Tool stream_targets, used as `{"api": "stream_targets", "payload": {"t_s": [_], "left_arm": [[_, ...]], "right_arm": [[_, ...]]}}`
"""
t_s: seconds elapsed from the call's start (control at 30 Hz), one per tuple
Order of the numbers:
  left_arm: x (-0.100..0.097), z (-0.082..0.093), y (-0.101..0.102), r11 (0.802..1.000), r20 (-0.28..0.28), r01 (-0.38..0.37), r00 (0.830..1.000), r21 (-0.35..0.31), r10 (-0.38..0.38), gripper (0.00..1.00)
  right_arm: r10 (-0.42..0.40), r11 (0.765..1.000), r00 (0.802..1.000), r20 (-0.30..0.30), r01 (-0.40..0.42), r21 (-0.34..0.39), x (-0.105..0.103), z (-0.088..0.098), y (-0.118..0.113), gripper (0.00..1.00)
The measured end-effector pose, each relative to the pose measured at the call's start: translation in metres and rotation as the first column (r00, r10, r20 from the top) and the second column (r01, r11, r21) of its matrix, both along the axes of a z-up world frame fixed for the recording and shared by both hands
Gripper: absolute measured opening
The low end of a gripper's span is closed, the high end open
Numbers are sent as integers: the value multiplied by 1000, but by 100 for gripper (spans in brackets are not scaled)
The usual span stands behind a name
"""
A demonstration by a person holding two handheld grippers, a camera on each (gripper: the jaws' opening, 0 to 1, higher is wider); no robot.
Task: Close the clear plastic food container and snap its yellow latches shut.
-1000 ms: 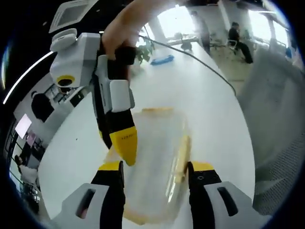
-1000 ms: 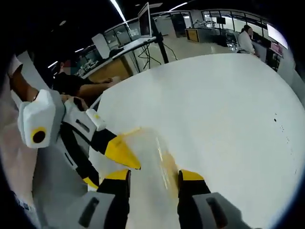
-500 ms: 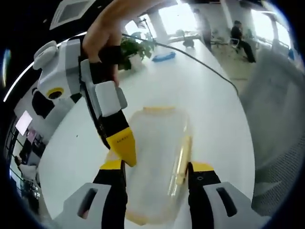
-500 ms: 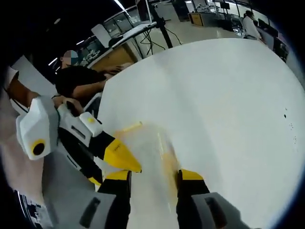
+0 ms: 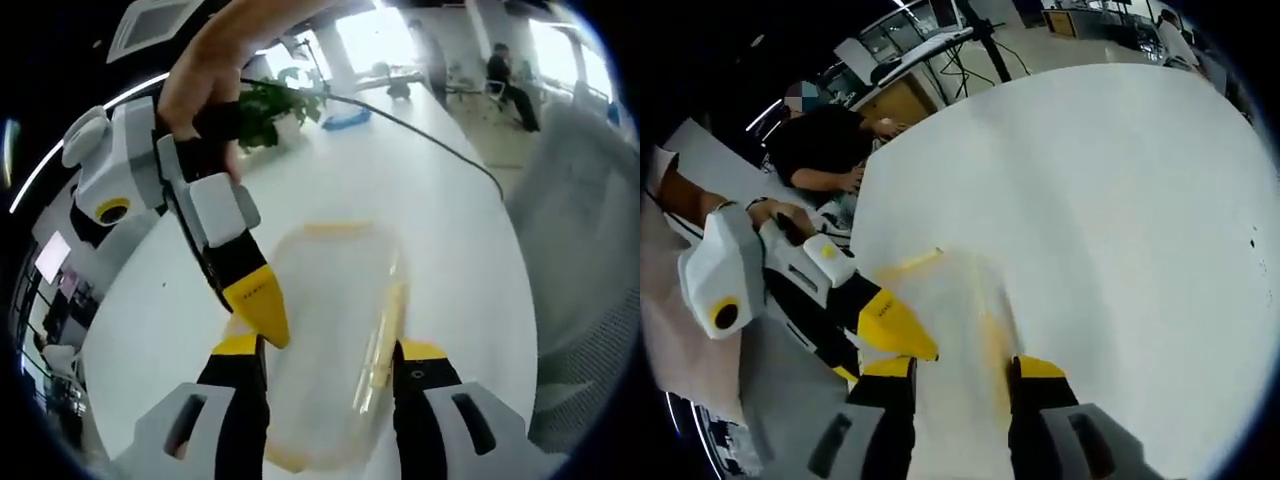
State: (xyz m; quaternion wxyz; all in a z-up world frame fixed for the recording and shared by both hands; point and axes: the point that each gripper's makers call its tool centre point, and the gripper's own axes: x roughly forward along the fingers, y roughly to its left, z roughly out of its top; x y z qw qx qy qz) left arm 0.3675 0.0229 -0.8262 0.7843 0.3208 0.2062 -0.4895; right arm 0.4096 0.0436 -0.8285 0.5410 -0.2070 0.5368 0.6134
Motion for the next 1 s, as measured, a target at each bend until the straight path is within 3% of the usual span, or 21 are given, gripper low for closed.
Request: {"api": "stream_targets", "payload": {"t_s": [0.23,0.47,0.73,0.9,1.0], "left_arm": [[1,1,-1,1000,-2,3,1000,8,-3,46],[1,4,1,1000,-18,18,1000,10,-18,46],[0,6,1,999,-23,38,999,-4,-38,47],[-2,8,2,997,-31,69,997,-22,-69,49],[-3,12,3,993,-76,101,992,-53,-105,49]], "right_arm": [[-17,997,1000,17,16,70,-2,0,2,35],[-21,997,1000,23,20,69,-3,-1,4,36],[-93,981,989,114,71,183,-2,2,6,41],[-147,970,965,215,98,220,-2,7,12,45],[-206,958,951,232,148,245,-2,7,14,46]]}}
